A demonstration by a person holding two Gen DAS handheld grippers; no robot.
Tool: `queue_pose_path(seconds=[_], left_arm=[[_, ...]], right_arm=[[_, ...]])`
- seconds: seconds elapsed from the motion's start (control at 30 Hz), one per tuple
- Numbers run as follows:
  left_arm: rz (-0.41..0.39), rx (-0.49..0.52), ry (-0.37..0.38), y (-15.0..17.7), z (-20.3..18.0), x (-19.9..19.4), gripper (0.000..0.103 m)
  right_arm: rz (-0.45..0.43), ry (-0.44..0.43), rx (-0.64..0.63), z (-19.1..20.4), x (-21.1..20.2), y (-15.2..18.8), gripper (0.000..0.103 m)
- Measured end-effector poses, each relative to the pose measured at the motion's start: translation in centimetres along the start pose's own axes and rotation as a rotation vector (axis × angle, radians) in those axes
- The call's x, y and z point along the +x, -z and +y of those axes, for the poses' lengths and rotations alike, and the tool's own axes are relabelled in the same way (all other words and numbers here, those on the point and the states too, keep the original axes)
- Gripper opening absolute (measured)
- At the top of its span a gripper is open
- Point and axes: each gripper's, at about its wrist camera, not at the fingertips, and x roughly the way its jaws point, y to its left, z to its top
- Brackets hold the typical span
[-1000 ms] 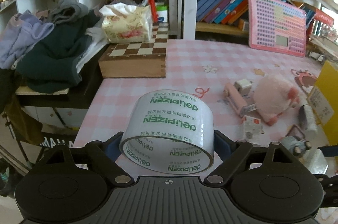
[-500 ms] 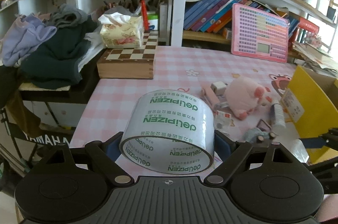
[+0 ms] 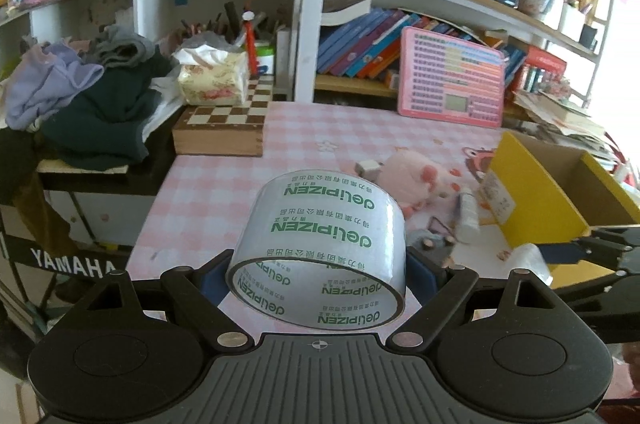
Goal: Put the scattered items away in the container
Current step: 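Grasp the clear tape roll with the left tool while the right tool lifts the plug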
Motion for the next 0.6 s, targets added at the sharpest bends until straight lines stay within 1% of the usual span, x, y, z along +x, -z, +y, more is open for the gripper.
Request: queue_pose_path(seconds=[0.13,0.37,0.6], left_arm=[[-0.008,0.012,0.030,0.6,-0.7,-1.4,0.088],[-0.028,0.020,0.058,1.7,-1.3,-3.7,0.088],[-0.036,0.028,0.091,2.6,-2.1,-5.1,0.088]], right_arm=[[-0.012,0.001,0.010,0.6,-1.2,0.7,0.066],[-0.027,0.008,0.020,1.6,-3.3,2.1,0.066],[-0.037,0.035,0.038,2.1,-5.1,3.5,0.066]])
